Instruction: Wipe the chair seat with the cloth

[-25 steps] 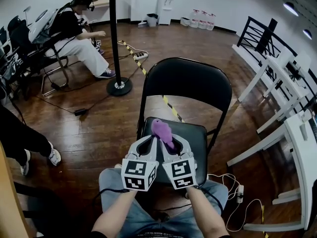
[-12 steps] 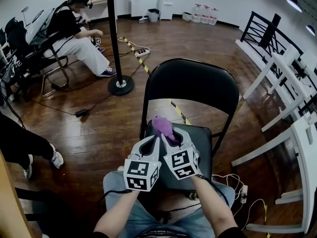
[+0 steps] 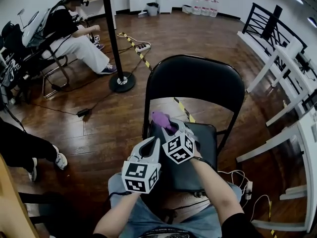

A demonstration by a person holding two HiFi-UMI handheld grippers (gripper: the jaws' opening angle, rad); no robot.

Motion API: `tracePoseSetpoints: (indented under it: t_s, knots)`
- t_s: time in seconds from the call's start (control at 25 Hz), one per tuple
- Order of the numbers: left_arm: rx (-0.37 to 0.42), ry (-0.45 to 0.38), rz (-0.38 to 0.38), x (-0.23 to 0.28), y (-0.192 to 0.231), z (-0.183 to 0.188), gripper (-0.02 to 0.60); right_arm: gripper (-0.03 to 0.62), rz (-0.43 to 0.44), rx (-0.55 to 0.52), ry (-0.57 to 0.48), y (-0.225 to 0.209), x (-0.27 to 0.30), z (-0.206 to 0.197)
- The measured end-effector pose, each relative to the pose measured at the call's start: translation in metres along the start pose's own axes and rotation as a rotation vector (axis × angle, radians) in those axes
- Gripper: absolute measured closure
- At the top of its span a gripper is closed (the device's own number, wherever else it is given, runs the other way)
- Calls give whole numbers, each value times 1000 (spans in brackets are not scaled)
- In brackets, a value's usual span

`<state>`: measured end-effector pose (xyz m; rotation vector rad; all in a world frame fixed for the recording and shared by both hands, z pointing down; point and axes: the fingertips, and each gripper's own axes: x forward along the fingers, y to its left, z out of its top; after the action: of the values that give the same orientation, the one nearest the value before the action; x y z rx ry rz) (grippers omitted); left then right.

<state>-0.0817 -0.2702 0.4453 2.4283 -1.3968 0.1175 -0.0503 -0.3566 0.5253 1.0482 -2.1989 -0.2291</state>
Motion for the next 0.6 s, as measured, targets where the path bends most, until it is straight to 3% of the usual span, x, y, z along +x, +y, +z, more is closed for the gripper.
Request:
tracePoseSetpoints:
  t_s: [0.6]
  knots:
    - [28, 22, 12, 12, 17, -7, 578, 507, 40, -80, 224, 5, 93, -76]
